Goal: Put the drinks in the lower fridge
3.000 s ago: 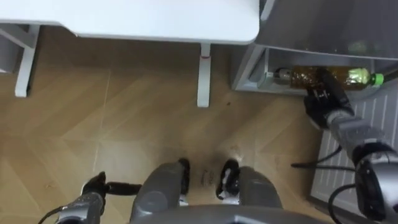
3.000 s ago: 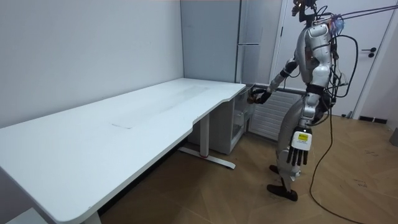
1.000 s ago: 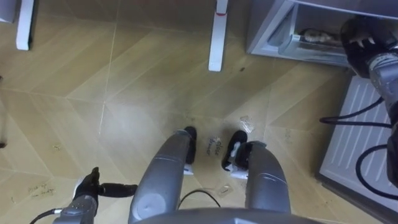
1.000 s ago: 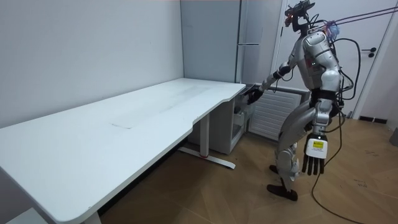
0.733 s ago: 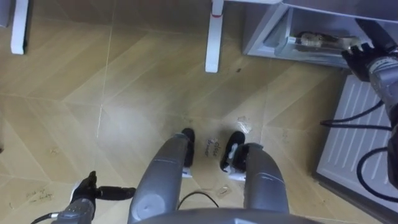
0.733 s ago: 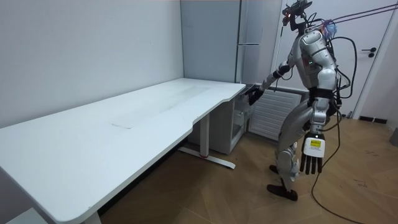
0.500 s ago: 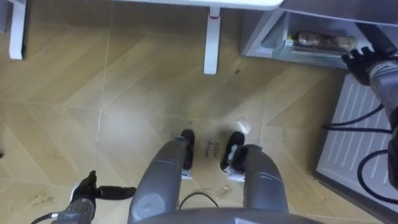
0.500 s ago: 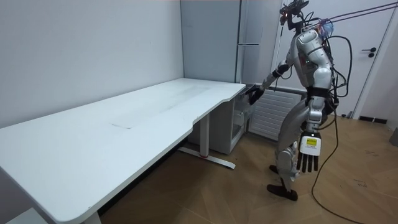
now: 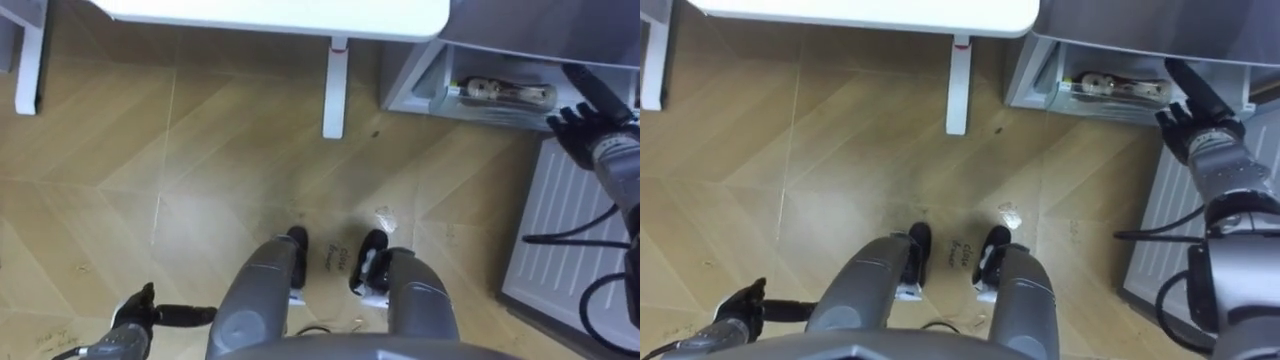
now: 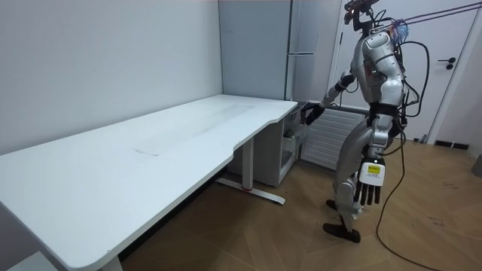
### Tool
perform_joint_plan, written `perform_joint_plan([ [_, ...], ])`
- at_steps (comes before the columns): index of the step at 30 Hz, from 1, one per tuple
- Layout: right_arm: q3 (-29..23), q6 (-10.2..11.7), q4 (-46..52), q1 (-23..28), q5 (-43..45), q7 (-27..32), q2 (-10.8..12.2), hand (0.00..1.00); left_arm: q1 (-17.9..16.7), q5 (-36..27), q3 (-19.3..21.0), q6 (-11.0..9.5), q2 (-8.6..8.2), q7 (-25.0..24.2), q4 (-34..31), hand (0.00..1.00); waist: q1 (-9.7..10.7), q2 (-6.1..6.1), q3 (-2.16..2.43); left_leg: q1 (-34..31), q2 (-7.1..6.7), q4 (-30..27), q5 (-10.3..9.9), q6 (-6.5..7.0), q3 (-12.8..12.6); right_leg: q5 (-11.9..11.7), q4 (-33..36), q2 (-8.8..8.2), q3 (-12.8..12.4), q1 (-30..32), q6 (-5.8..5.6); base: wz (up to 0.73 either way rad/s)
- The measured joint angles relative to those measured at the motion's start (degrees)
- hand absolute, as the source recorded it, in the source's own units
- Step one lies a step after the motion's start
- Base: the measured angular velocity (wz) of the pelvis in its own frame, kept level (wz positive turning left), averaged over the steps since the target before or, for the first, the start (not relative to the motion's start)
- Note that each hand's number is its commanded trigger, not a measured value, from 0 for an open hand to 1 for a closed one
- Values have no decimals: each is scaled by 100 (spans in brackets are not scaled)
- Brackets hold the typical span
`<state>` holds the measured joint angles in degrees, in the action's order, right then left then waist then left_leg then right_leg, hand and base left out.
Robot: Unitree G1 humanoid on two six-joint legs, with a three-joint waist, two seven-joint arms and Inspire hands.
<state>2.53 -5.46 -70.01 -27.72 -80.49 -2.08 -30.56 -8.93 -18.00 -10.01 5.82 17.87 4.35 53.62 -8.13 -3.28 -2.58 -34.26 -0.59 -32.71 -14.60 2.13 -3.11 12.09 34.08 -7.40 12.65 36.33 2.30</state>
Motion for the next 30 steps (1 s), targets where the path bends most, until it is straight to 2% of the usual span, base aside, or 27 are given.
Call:
perform_joint_plan([
  [1,0,-1,22,105,-4,-74,0,0,-11,-36,1,0,12,2,-46,0,3,5,10,6,0,2,-1,-1,0,-19,-48,48,1,-23,-2,0],
  [6,3,-6,28,336,-18,-141,0,0,-11,-50,-19,-1,34,48,-88,0,35,19,27,16,8,3,0,-2,-27,-53,-67,57,-15,-22,2,-4],
  [9,4,-5,75,422,-11,-195,1,0,-14,-48,-18,-10,67,49,-89,0,22,23,32,66,63,11,0,0,-130,-71,-68,64,-91,-27,2,-13],
  [13,63,3,80,421,-16,-226,2,0,-14,-49,-38,-68,99,51,-77,0,25,54,59,101,70,19,0,-2,-159,-80,-43,68,-119,-32,15,-5],
  [20,61,62,77,411,-26,-172,62,0,-15,-52,-43,-67,98,10,21,0,-17,59,61,82,74,-36,5,-13,-160,-86,6,77,-109,-13,33,0],
  [23,62,60,82,398,-95,-147,101,0,-15,-50,-112,-3,98,-17,46,0,-25,73,63,-21,73,-143,-14,-8,-161,-53,121,55,-109,82,38,0],
  [26,61,93,81,285,-451,-107,116,0,-14,-48,-212,15,86,-53,45,0,-55,117,58,-276,78,-511,-143,8,-195,55,477,52,-164,344,51,-1],
  [29,55,112,90,178,-684,-104,137,0,-11,-55,-248,50,86,-52,12,0,-68,192,60,-697,51,-1092,-351,3,-131,305,1042,-11,-163,722,64,12],
  [30,30,126,105,131,-752,-102,135,0,-9,-57,-288,66,83,-49,-33,0,-56,194,59,-900,19,-1341,-435,11,-125,433,1343,-79,-178,941,60,23],
])
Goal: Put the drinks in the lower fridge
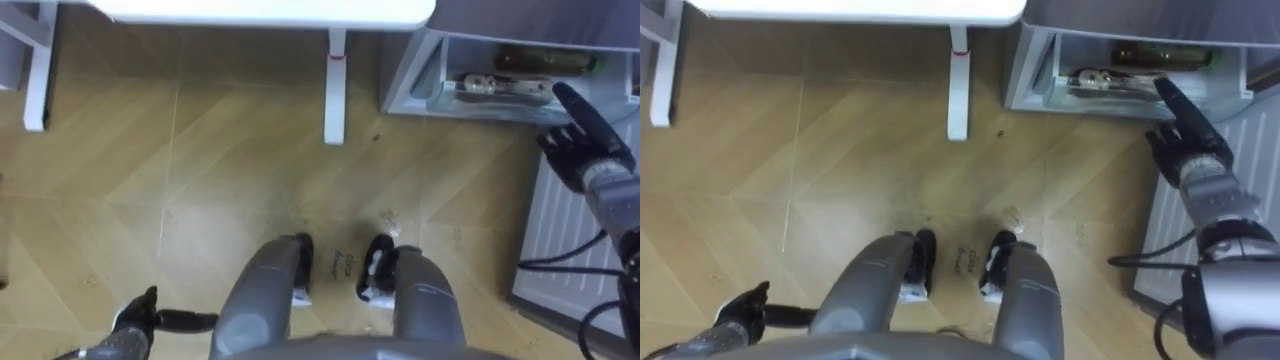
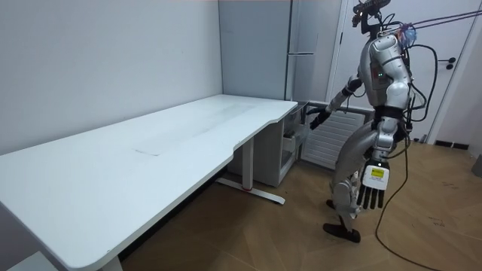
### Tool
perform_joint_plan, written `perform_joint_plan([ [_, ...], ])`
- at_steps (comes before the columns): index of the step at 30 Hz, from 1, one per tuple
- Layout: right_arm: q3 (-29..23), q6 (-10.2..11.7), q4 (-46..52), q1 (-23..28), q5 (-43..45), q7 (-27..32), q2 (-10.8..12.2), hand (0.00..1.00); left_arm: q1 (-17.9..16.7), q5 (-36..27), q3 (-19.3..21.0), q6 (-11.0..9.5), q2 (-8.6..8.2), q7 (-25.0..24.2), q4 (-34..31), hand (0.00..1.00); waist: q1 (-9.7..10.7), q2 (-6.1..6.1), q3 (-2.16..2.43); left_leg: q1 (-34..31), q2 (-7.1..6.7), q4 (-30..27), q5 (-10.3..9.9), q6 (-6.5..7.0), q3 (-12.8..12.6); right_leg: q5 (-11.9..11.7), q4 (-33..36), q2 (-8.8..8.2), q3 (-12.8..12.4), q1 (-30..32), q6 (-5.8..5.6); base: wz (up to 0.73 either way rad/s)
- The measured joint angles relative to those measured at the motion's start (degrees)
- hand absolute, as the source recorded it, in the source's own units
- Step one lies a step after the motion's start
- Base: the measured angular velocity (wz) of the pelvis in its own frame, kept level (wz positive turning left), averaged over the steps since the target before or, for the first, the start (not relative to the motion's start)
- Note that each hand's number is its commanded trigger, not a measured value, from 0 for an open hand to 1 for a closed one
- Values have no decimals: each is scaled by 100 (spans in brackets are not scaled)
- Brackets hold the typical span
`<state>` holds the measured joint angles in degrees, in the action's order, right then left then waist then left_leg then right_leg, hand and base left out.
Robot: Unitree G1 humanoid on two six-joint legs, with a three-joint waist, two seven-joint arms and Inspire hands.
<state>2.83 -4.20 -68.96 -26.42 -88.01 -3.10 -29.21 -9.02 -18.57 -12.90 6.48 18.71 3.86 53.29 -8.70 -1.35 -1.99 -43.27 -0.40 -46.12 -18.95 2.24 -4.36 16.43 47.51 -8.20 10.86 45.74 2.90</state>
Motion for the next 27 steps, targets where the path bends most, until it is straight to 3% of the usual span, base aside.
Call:
perform_joint_plan([
  [8,-20,214,375,-183,-435,48,9,0,-7,7,-233,77,2,23,-48,0,30,85,0,-1389,6,-1721,-604,-51,27,659,1737,-200,-144,1359,52,8],
  [12,-19,328,470,-420,-464,-40,9,0,-4,13,-240,74,11,34,-169,0,29,91,3,-2054,1,-2476,-804,-78,58,915,2493,-328,-172,2024,163,10],
  [16,-20,414,470,-480,-629,-128,25,0,-25,10,-243,84,14,44,-329,0,57,71,-5,-2441,-23,-2859,-854,-96,80,1049,2942,-474,-175,2390,240,13],
  [27,-22,438,532,-622,-890,-84,48,0,-149,16,-237,-51,93,33,-536,0,27,11,-19,-2661,95,-3067,-837,-136,45,1071,3127,-544,-115,2560,277,3],
])
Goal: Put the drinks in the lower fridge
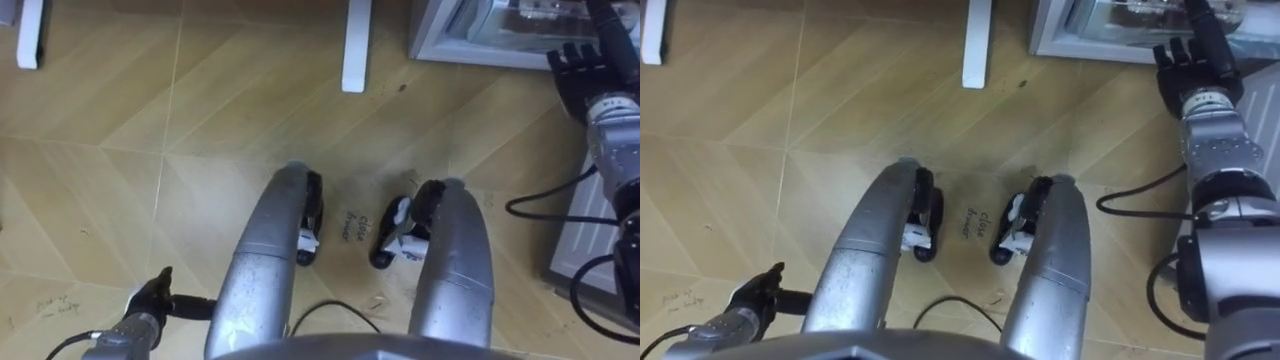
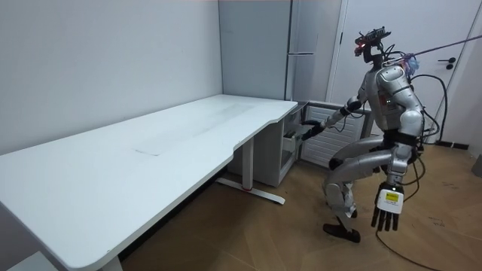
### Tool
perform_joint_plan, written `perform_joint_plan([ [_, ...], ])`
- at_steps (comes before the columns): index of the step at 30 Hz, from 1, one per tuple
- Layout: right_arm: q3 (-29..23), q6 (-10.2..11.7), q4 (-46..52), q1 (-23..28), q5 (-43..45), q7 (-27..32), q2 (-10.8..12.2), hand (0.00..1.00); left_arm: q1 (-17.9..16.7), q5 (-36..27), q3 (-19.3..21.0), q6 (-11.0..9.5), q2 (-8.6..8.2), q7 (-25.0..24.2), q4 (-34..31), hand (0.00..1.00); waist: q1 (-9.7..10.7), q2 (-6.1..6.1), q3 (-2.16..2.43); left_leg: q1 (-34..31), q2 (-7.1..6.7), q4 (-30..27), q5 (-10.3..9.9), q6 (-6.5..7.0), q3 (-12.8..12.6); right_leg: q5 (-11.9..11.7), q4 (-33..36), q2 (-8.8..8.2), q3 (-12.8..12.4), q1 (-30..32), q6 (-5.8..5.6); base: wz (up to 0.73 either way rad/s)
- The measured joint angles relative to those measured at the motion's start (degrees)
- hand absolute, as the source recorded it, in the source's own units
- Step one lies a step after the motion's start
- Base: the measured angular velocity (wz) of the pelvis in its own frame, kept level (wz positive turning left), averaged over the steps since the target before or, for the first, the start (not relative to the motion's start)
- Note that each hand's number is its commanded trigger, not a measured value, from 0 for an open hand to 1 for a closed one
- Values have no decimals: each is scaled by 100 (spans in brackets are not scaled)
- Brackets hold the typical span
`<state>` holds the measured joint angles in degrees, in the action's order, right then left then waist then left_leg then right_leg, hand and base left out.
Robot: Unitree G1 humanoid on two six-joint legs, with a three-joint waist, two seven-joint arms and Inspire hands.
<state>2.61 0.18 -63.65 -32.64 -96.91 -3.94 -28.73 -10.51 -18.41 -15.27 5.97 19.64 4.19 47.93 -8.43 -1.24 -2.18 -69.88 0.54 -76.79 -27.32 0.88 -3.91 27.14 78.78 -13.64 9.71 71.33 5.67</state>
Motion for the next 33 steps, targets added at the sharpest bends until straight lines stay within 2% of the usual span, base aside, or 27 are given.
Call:
perform_joint_plan([
  [2,3,-1,13,0,4,0,-1,0,-184,-11,-4,-14,73,1,-182,0,17,-7,-2,7,-7,8,1,-1,-19,-1,1,-29,1,0,-1,0],
  [4,16,-17,29,0,0,10,-1,0,-379,-13,-8,-52,220,2,-294,0,29,-37,-15,60,-11,34,-1,3,-36,-3,-14,-37,-5,-21,-5,0],
  [9,16,-78,28,2,13,42,-1,0,-724,-15,187,-132,311,0,-407,0,30,-80,-34,218,-33,308,61,-34,-65,-35,-231,-49,7,-174,-24,0],
  [13,16,-107,34,3,-14,166,20,0,-950,-18,193,-133,402,5,-425,0,4,-93,-35,423,-34,610,128,-46,-50,-96,-513,-52,121,-400,-5,0],
  [18,11,-106,29,12,-10,190,62,0,-1190,-101,234,-183,441,-13,-503,0,-32,-91,-35,708,-26,1021,227,-63,-45,-161,-846,-175,319,-713,83,5],
  [19,0,-85,29,11,-16,211,59,0,-1258,-212,280,-246,441,-17,-512,0,-42,-93,-36,761,-30,1122,258,-64,-48,-160,-911,-223,357,-773,85,9],
  [22,0,-12,29,11,-33,269,53,0,-1410,-459,378,-269,472,-17,-511,0,-118,-94,-36,877,-38,1265,293,-63,-34,-151,-1020,-314,497,-914,102,4],
  [26,0,148,29,11,-47,277,52,0,-1431,-459,402,-256,488,-7,-481,0,-246,-109,-46,943,-47,1345,331,-70,-25,-142,-1060,-334,534,-982,117,4],
  [30,0,246,30,11,-166,327,63,0,-1431,-460,406,-285,494,16,-481,0,-365,-100,-46,984,-43,1352,353,-117,113,-103,-1110,-345,698,-1134,162,9],
  [33,-7,396,31,11,-188,418,62,0,-1461,-455,405,-282,500,8,-481,0,-536,-84,-53,1061,-47,1367,349,-170,157,-38,-1118,-419,823,-1261,134,7],
])
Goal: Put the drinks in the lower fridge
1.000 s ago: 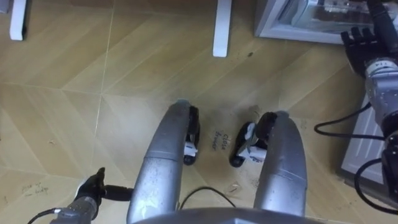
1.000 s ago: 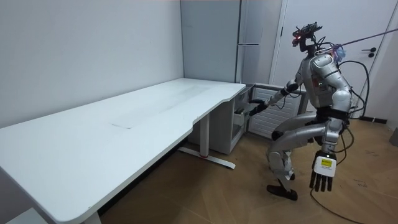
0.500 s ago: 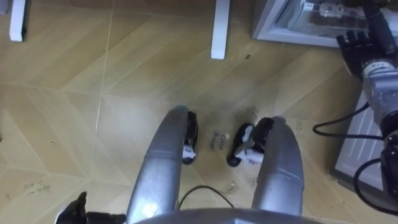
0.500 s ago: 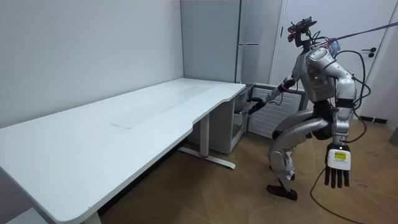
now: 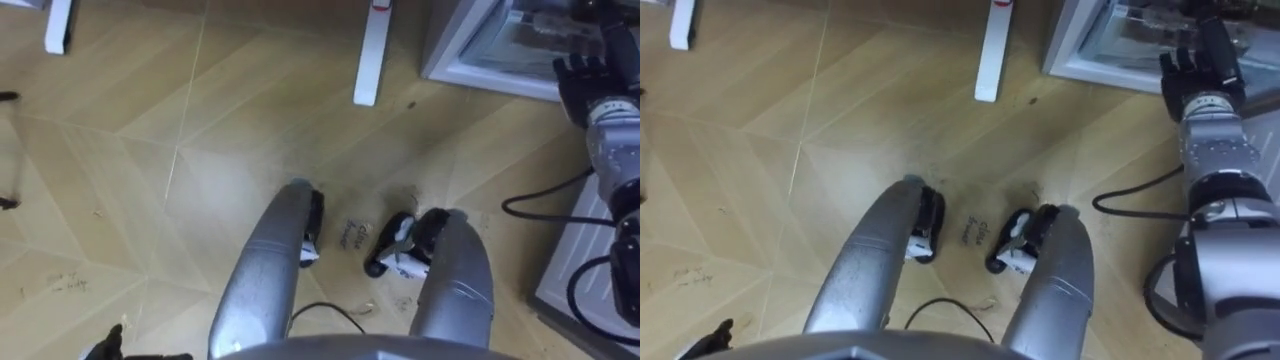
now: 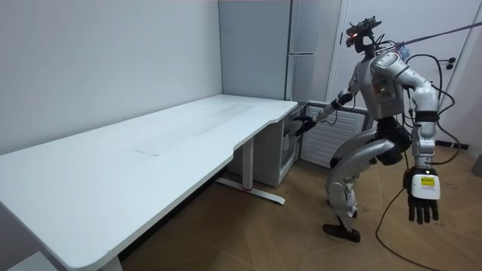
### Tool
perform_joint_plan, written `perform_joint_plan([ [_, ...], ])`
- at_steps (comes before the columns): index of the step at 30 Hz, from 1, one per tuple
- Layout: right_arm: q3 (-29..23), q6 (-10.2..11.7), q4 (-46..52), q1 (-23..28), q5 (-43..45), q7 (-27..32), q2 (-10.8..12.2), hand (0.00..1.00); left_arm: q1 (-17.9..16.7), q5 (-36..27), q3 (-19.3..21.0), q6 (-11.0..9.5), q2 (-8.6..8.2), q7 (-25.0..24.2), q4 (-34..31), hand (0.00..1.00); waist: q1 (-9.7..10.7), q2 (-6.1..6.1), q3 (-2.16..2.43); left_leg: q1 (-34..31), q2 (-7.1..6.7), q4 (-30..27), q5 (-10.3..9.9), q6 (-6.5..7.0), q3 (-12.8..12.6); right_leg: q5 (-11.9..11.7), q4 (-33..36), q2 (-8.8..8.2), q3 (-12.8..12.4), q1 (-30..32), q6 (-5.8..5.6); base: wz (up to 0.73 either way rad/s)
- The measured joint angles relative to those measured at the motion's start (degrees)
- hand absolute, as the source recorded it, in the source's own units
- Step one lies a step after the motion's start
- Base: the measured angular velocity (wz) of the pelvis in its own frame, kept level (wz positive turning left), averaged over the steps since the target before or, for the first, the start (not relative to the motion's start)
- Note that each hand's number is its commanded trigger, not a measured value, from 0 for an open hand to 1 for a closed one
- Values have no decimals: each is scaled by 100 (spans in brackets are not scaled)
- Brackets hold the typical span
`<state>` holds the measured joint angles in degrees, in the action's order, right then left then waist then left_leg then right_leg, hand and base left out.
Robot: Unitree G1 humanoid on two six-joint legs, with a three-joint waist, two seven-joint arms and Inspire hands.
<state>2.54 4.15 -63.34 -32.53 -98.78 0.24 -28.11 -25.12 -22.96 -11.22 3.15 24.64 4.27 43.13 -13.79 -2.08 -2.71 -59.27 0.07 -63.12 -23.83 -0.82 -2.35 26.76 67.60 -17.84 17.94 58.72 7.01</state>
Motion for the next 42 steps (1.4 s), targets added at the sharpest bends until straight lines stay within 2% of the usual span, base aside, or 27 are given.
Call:
perform_joint_plan([
  [2,-4,79,8,0,-1,4,-2,0,-42,0,0,0,11,-4,0,0,-88,16,1,9,-2,19,19,-30,36,13,-16,-77,126,-60,14,8],
  [4,-6,140,44,0,-6,32,-2,0,-101,-3,-7,26,52,-35,7,0,-101,43,-4,8,-73,54,76,-72,117,39,-17,-199,298,-138,44,18],
  [8,-3,307,43,2,-18,41,-2,0,-127,1,-10,40,53,-109,34,0,-234,83,-14,8,-98,104,145,-138,167,63,-22,-258,396,-165,83,7],
  [10,-50,408,43,2,-18,41,10,0,-128,22,-24,31,53,-114,40,0,-237,167,-15,12,-176,192,240,-188,270,94,-43,-431,629,-270,138,22],
  [12,-175,473,44,2,-15,21,85,0,-128,22,-27,28,56,-114,89,0,-250,189,-9,16,-177,304,324,-185,271,99,-79,-498,720,-295,149,20],
  [15,-239,611,44,2,-15,7,133,0,-158,133,-27,46,77,-121,89,0,-311,236,-16,50,-165,411,382,-263,292,99,-120,-526,804,-337,175,13],
  [16,-298,648,44,1,-16,7,152,0,-173,187,-33,52,77,-143,89,0,-324,296,-3,66,-169,431,399,-292,355,109,-151,-551,913,-417,195,10],
  [21,-397,712,60,-5,-17,-30,181,0,-179,391,-33,53,84,-153,55,0,-388,308,0,58,-171,624,450,-383,425,118,-243,-739,1263,-509,185,11],
  [23,-397,711,78,-28,-15,-35,177,0,-179,391,-33,44,84,-155,38,0,-389,298,4,30,-172,707,450,-383,428,118,-289,-825,1407,-522,182,10],
  [26,-400,682,80,-62,-15,-41,154,0,-191,386,-22,32,87,-155,-36,0,-370,288,14,-5,-175,810,449,-382,427,118,-342,-1058,1770,-636,179,13],
  [29,-393,532,86,-110,-15,-49,154,0,-225,349,-23,22,83,-164,-186,0,-366,251,29,-10,-177,835,449,-381,404,119,-346,-1174,1911,-688,136,5],
  [31,-379,325,86,-132,5,-216,153,0,-226,341,-22,24,83,-190,-196,0,-368,244,42,-12,-170,841,449,-380,409,90,-382,-1233,2037,-768,77,0],
  [34,-361,83,128,-151,26,-592,158,0,-227,347,-27,45,86,-221,-293,0,-378,252,48,-20,-183,860,449,-380,414,34,-391,-1276,2086,-845,-34,13],
  [36,-376,-6,116,-167,22,-637,160,0,-228,351,-25,29,91,-218,-353,0,-377,270,59,-57,-177,861,449,-380,420,20,-388,-1266,2076,-865,-99,41],
  [39,-377,-46,119,-167,25,-678,160,0,-233,360,-19,23,131,-201,-392,0,-413,284,65,-138,-152,846,453,-387,424,28,-388,-1238,2060,-864,-85,45],
  [40,-407,54,115,-147,26,-668,169,0,-258,353,-21,31,128,-203,-395,0,-451,286,66,-142,-140,844,454,-388,405,50,-388,-1239,2042,-865,-44,31],
  [42,-410,69,117,-108,28,-675,136,0,-378,339,-22,30,121,-205,-392,0,-498,282,65,-143,-106,825,455,-387,369,54,-387,-1253,2042,-866,-36,0],
])
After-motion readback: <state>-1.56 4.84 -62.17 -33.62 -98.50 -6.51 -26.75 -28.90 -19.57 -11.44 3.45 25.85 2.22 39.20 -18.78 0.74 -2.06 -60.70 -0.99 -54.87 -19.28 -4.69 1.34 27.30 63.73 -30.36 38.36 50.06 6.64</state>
